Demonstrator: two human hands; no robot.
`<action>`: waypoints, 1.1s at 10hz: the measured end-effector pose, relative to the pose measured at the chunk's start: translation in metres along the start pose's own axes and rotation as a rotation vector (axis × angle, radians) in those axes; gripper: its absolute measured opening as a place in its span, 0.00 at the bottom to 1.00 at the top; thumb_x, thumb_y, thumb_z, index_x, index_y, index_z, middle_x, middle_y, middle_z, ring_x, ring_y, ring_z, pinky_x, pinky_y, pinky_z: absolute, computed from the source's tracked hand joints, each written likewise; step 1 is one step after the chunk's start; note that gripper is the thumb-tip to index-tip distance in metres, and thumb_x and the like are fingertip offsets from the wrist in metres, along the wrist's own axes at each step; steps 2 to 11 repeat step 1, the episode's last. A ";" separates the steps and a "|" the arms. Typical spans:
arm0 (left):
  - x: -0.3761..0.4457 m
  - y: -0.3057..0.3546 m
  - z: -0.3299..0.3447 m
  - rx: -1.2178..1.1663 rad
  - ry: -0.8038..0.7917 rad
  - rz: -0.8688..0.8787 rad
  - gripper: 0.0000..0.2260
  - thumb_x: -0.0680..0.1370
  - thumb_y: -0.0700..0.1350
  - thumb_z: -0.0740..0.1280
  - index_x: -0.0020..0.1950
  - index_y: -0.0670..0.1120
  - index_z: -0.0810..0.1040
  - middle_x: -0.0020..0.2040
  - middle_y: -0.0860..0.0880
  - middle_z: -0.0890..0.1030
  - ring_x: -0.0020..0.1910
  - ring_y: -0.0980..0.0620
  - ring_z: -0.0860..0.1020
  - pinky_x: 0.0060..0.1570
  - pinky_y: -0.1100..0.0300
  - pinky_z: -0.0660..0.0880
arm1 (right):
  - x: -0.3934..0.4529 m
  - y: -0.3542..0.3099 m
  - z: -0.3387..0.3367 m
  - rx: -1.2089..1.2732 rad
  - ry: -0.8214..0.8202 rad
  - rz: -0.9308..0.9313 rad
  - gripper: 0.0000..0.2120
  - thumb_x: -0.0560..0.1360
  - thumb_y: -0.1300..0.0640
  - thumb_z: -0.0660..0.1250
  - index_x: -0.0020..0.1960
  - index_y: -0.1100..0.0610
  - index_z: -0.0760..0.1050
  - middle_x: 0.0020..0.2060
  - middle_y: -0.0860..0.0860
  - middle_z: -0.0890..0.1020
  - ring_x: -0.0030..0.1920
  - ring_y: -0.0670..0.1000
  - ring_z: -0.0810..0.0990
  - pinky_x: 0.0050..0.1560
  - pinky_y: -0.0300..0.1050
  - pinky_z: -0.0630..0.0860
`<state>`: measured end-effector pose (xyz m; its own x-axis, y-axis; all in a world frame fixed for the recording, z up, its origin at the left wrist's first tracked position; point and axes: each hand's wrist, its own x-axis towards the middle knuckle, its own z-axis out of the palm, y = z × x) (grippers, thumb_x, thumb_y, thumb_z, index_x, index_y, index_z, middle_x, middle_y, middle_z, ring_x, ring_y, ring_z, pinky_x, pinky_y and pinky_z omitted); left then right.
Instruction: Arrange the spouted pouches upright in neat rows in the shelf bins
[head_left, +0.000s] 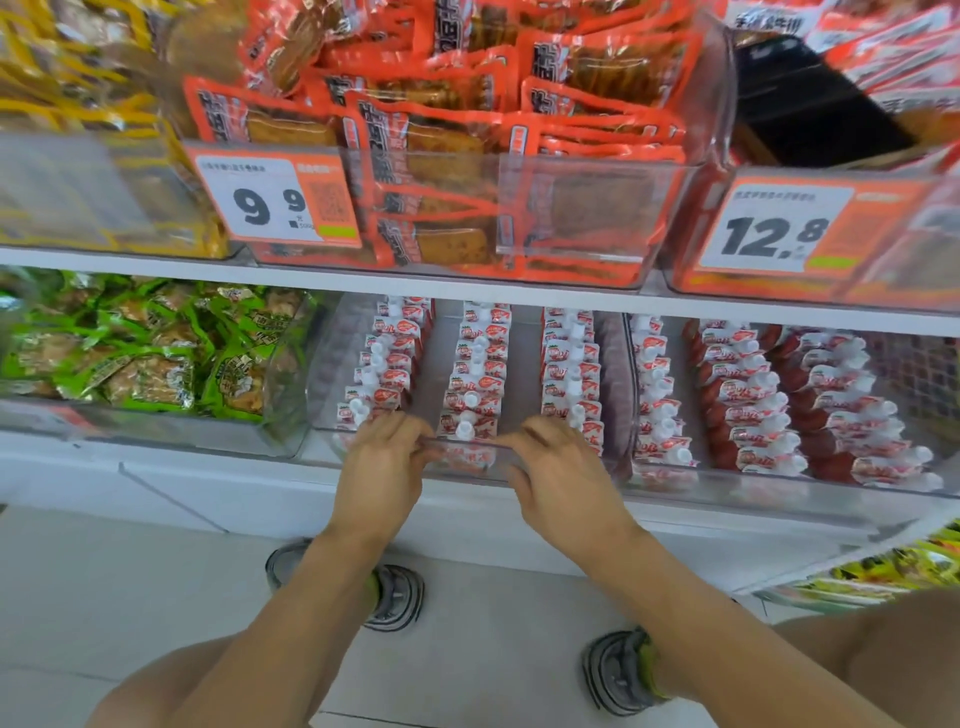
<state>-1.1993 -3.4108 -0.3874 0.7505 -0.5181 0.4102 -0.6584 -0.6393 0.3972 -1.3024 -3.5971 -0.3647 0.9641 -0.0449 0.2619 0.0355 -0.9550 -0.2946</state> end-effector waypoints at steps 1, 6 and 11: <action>0.002 0.002 -0.007 0.057 -0.089 0.048 0.08 0.70 0.40 0.77 0.43 0.43 0.78 0.40 0.47 0.79 0.41 0.43 0.77 0.41 0.53 0.76 | -0.018 0.010 -0.019 0.090 -0.044 -0.012 0.16 0.74 0.60 0.69 0.61 0.58 0.77 0.54 0.53 0.77 0.55 0.55 0.77 0.54 0.47 0.78; 0.002 0.002 -0.007 0.057 -0.089 0.048 0.08 0.70 0.40 0.77 0.43 0.43 0.78 0.40 0.47 0.79 0.41 0.43 0.77 0.41 0.53 0.76 | -0.018 0.010 -0.019 0.090 -0.044 -0.012 0.16 0.74 0.60 0.69 0.61 0.58 0.77 0.54 0.53 0.77 0.55 0.55 0.77 0.54 0.47 0.78; 0.002 0.002 -0.007 0.057 -0.089 0.048 0.08 0.70 0.40 0.77 0.43 0.43 0.78 0.40 0.47 0.79 0.41 0.43 0.77 0.41 0.53 0.76 | -0.018 0.010 -0.019 0.090 -0.044 -0.012 0.16 0.74 0.60 0.69 0.61 0.58 0.77 0.54 0.53 0.77 0.55 0.55 0.77 0.54 0.47 0.78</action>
